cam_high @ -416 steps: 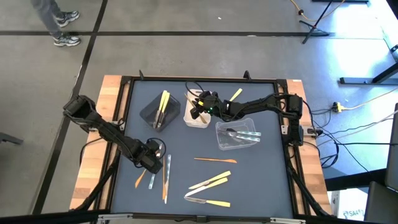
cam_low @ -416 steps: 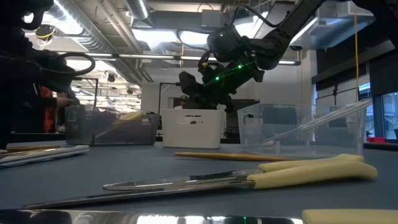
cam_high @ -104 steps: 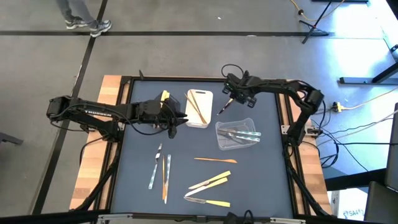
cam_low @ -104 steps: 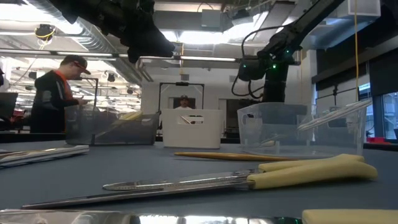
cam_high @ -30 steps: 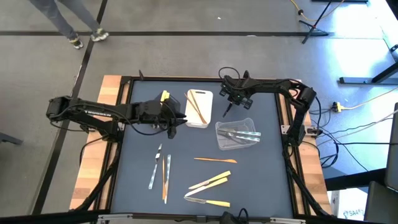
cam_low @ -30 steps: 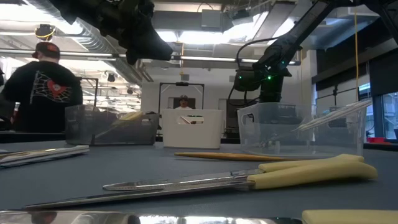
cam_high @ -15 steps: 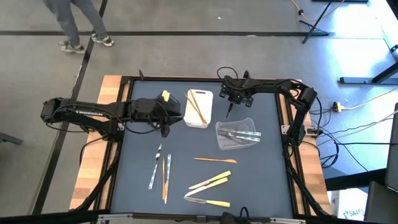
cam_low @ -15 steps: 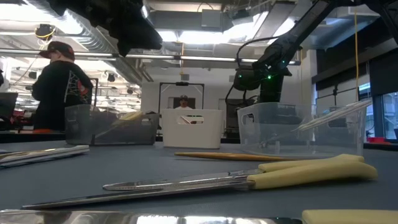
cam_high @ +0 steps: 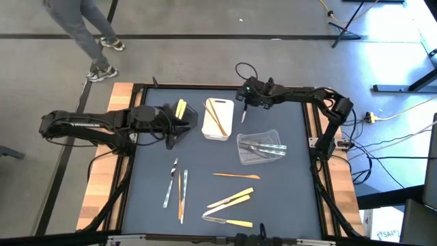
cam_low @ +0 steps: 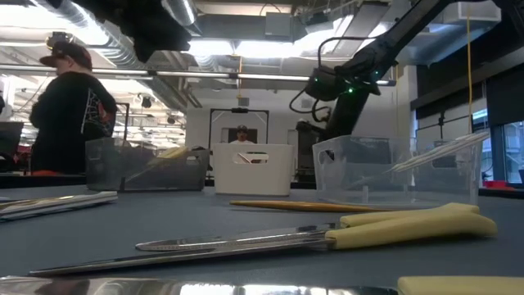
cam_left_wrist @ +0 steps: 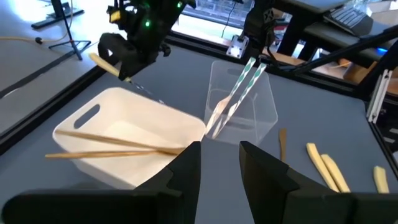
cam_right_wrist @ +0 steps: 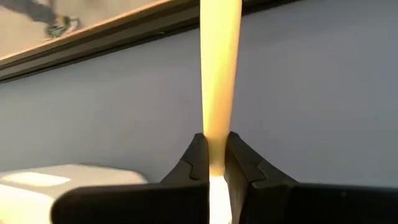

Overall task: Sort silverware by color (type)
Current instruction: Put the yellow knife into the black bin

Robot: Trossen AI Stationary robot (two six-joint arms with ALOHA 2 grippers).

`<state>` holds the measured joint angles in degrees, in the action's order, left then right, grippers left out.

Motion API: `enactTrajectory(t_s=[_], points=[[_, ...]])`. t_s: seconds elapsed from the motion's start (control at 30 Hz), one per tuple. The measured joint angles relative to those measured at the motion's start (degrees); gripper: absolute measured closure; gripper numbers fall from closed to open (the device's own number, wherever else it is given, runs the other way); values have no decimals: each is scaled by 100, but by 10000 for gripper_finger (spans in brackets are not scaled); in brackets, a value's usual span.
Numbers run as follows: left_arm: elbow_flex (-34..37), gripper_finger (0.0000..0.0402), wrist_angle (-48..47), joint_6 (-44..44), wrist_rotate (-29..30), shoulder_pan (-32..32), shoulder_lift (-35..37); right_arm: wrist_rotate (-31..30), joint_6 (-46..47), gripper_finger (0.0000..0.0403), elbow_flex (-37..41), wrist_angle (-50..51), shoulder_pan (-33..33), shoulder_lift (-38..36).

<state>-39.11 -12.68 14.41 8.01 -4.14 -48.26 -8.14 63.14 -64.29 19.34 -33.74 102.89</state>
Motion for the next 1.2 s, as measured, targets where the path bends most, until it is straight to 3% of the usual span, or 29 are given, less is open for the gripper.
enactTrajectory(t_s=[0.23,0.6,0.97,1.2], points=[[0,298,-578,45,2,-2,609,19,-537,396,-5,-287,0,-58],[0,298,-624,42,8,0,1394,26,-1317,396,-9,-475,0,-801],[0,298,-561,53,391,0,1578,923,-2157,395,-20,-2535,546,-1187],[0,298,-290,561,503,-1,1437,880,-2547,395,-20,-3118,1163,-1187]])
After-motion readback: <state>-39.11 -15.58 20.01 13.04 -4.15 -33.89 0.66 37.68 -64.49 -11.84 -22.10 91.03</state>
